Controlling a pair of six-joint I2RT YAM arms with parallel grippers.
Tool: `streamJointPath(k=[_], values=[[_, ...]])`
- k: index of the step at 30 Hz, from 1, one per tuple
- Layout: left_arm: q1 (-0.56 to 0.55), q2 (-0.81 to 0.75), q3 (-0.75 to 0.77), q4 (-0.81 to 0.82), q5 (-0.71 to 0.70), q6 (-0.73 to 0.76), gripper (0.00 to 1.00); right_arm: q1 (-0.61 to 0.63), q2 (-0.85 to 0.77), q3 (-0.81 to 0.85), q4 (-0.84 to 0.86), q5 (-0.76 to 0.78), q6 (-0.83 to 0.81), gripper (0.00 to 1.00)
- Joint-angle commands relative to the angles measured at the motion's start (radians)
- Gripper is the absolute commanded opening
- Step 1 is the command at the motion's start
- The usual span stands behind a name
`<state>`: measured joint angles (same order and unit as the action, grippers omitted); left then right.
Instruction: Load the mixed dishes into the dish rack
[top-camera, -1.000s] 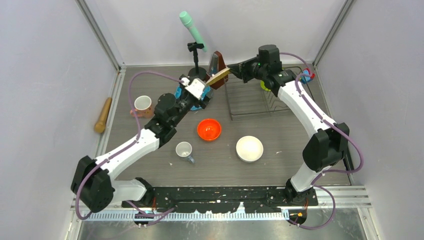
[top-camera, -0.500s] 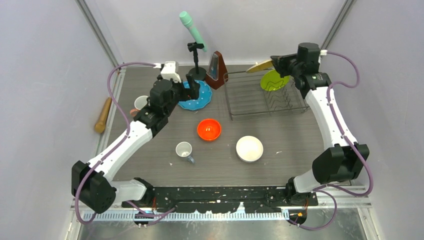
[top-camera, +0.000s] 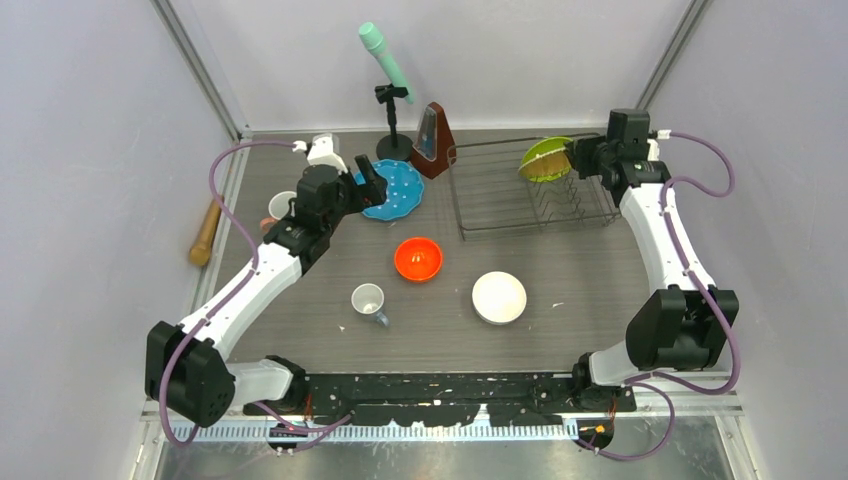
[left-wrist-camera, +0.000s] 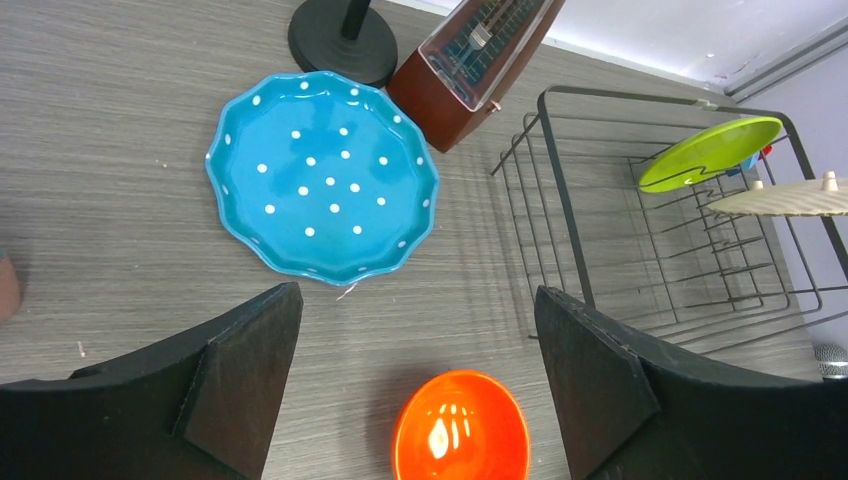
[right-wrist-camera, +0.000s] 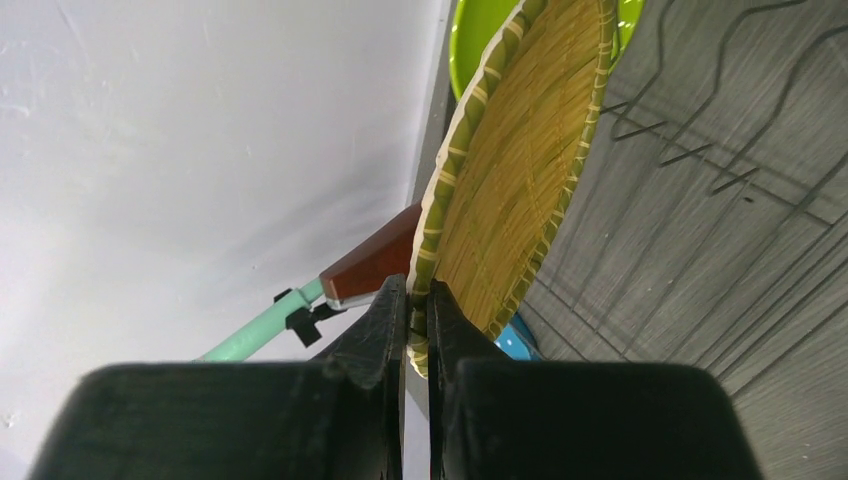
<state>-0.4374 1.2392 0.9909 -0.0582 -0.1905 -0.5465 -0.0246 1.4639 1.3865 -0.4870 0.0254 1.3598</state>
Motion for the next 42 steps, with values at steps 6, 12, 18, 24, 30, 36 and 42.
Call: streamJointPath(k=[6, 12, 18, 24, 30, 36, 42], values=[[0.009, -0.004, -0.020, 0.032, 0.003, 0.016, 0.90, -0.029, -0.006, 0.007, 0.118, -0.009, -0.006, 0.00], [0.011, -0.007, -0.024, 0.043, 0.007, 0.038, 0.90, -0.032, 0.020, 0.041, 0.120, -0.006, -0.006, 0.00], [0.011, -0.006, -0.032, 0.052, 0.023, 0.055, 0.90, -0.038, 0.063, 0.068, 0.122, -0.007, -0.005, 0.00], [0.011, -0.007, -0.035, 0.077, 0.029, 0.062, 0.90, -0.041, 0.084, 0.086, 0.128, -0.028, 0.005, 0.00], [0.011, 0.001, -0.034, 0.079, 0.027, 0.063, 0.89, -0.041, 0.050, 0.118, 0.109, -0.062, 0.022, 0.00], [0.011, 0.009, -0.035, 0.082, 0.028, 0.055, 0.89, -0.041, 0.032, 0.129, 0.106, -0.043, 0.021, 0.00], [0.011, 0.003, -0.035, 0.070, 0.005, 0.044, 0.89, -0.041, 0.056, 0.125, 0.110, -0.060, 0.033, 0.00]])
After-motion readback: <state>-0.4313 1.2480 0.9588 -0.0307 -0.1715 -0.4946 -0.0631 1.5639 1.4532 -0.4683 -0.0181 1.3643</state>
